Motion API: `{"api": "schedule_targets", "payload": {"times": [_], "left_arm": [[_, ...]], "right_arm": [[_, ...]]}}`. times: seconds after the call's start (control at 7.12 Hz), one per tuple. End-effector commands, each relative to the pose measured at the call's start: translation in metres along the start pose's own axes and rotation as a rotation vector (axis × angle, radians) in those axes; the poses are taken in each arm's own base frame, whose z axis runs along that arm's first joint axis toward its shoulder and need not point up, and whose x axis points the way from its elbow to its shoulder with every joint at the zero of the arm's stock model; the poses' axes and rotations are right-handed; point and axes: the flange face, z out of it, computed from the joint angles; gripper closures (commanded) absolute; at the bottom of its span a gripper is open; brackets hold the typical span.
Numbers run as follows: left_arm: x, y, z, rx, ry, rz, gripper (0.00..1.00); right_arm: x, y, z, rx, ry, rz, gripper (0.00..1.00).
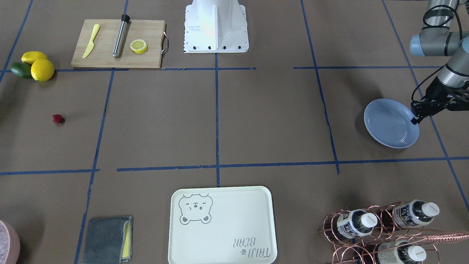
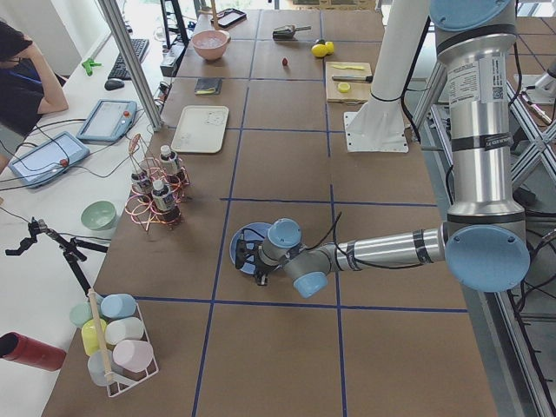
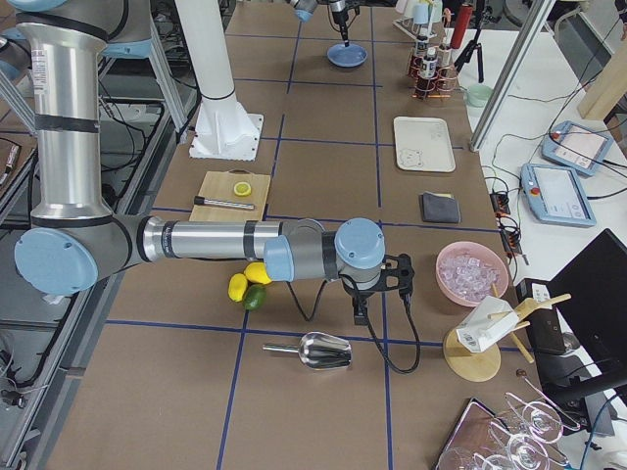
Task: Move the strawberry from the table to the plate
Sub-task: 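Grasp the light blue plate's rim with the left gripper and lift it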
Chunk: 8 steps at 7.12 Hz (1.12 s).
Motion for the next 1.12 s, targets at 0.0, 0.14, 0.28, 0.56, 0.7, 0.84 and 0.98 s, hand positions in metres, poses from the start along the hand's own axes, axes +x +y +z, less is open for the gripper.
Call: {"api": "schedule_targets", "payload": {"times": [0.0, 0.14, 0.28, 0.56, 0.7, 0.84, 0.98], "left_arm": [[0.028, 0.015, -0.032, -0.116, 0.159, 0.031, 1.00], [0.025, 0.012, -0.055, -0.167, 0.235, 0.011, 1.00], [0.018, -0.006, -0.079, -0.146, 0.273, -0.021, 1.00], [0.078, -0.052, -0.093, -0.099, 0.306, -0.155, 1.00], [0.120, -0.059, -0.087, -0.097, 0.329, -0.172, 1.00], [0.178, -0.061, -0.072, -0.115, 0.357, -0.250, 1.00], [0.228, -0.056, -0.059, -0.117, 0.382, -0.300, 1.00]], "right_arm": [[-0.002, 0.000, -0.001, 0.002, 0.000, 0.002, 0.00], [-0.002, 0.000, -0.001, 0.002, -0.002, 0.002, 0.00], [-0.001, 0.001, -0.001, 0.002, 0.000, 0.004, 0.00], [-0.001, 0.001, -0.001, 0.001, -0.002, 0.011, 0.00], [-0.005, 0.000, 0.001, -0.002, -0.003, 0.011, 0.00], [-0.022, -0.002, 0.004, -0.001, -0.005, 0.023, 0.00], [-0.064, -0.006, 0.013, 0.008, -0.022, 0.063, 0.00]]}}
